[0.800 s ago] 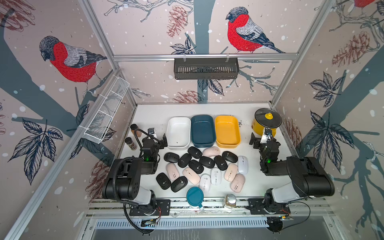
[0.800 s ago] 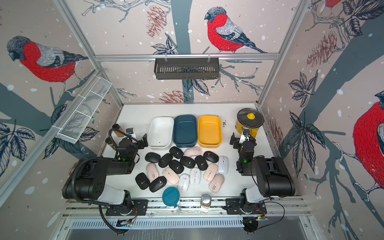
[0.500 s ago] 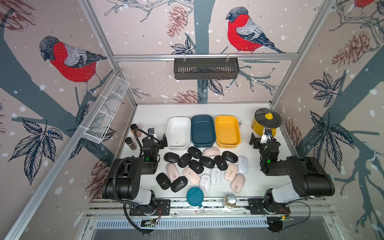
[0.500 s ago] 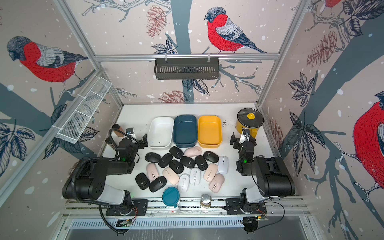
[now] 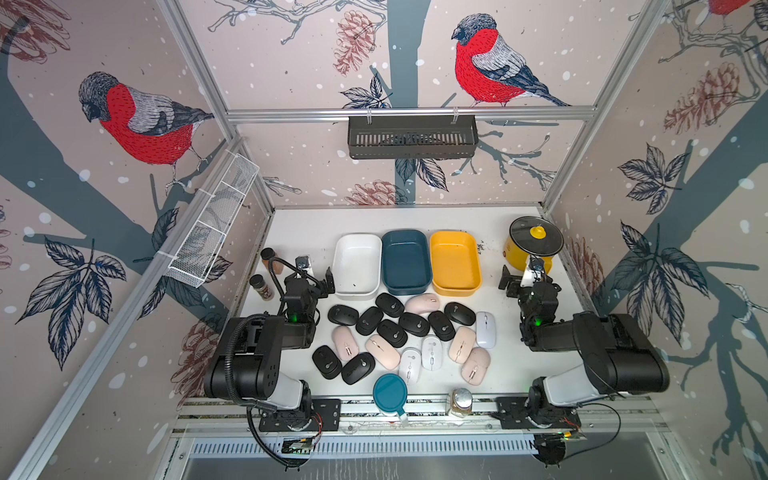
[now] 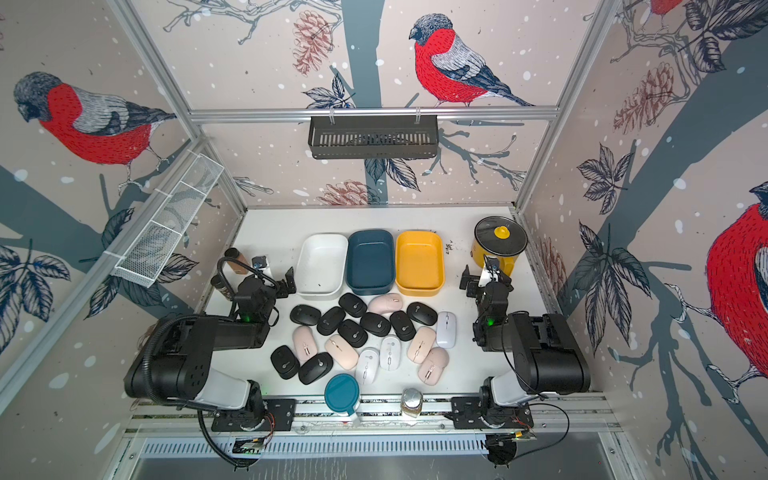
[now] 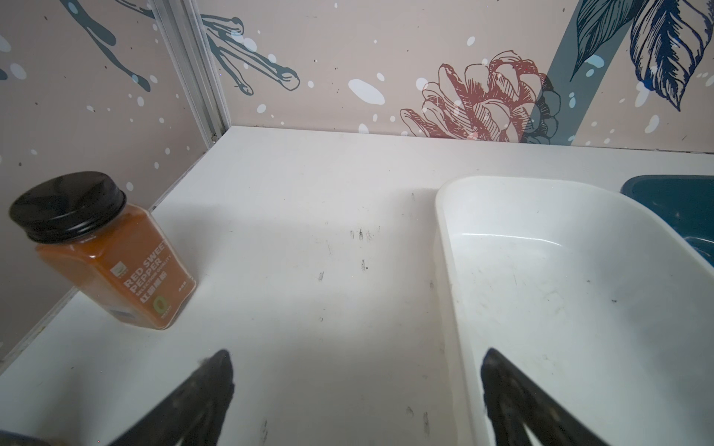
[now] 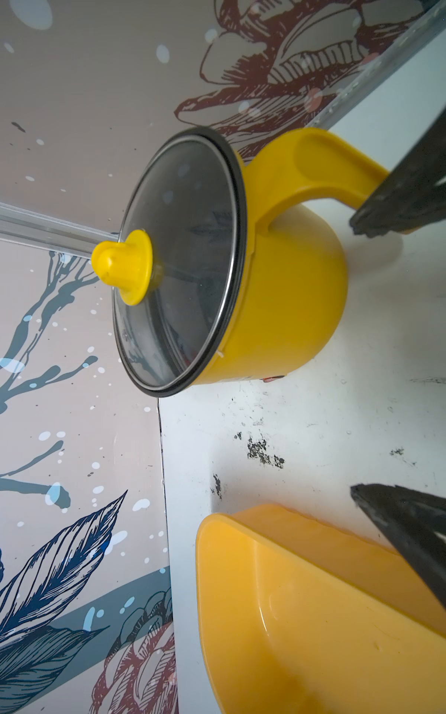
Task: Place the mice by color into the storage box
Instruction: Pick up the mouse from the center of the board.
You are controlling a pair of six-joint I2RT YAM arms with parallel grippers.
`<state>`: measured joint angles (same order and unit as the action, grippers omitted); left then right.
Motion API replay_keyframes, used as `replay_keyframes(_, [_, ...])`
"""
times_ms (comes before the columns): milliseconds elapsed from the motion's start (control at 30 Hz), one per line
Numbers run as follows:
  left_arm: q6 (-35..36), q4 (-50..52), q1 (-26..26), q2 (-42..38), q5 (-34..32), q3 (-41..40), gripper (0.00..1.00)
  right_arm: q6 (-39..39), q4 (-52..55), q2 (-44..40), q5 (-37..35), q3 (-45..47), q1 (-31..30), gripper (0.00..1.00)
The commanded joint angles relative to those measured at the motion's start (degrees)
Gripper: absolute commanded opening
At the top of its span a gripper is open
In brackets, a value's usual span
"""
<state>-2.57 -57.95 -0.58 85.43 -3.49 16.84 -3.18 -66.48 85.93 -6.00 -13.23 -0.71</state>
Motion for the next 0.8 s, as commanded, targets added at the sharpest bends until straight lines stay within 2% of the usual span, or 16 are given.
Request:
replay_keyframes(0, [0.5, -3.2, 0.1, 0.0, 0.0, 0.3, 0.99, -0.7, -2.1, 0.1, 0.1, -0.2, 0.2, 1.0])
replay_keyframes(400, [0.4, -3.2, 0.2, -0.1, 0.2, 0.3, 0.98, -1.0, -1.9, 0.1, -0.2, -0.4, 0.4, 1.0])
replay_keyframes(467, [1.6, -4.1, 0.2, -0.4, 0.5, 0.1, 0.96, -1.3, -2.7, -0.1, -1.7, -0.3, 0.2, 0.96])
replay_keyframes(500, [2.3, -4.8, 0.2, -1.2, -1.1, 0.3, 0.86, -1.9, -2.3, -1.0, -5.2, -0.9, -0.1, 0.94])
replay_keyframes(600, [-2.6, 9.7, -0.3, -7.7, -8.3, 4.5, 0.79, -4.9, 16.8, -8.3, -14.5, -7.5, -1.7, 0.91])
replay_keyframes(667, [-4.4, 15.9, -1.8, -11.4, -12.8, 6.4, 0.75, -9.5, 31.0, -12.5, -17.2, -13.4, -2.6, 0.87])
replay_keyframes(700, [-7.2, 18.9, -3.0, -13.0, -16.1, 7.3, 0.75, -10.8, 35.7, -13.8, -18.5, -15.5, -3.6, 0.85])
replay_keyframes(767, [-10.6, 24.9, -5.2, -15.4, -16.2, 10.0, 0.74, -10.8, 40.2, -17.8, -22.6, -17.4, -7.8, 0.84])
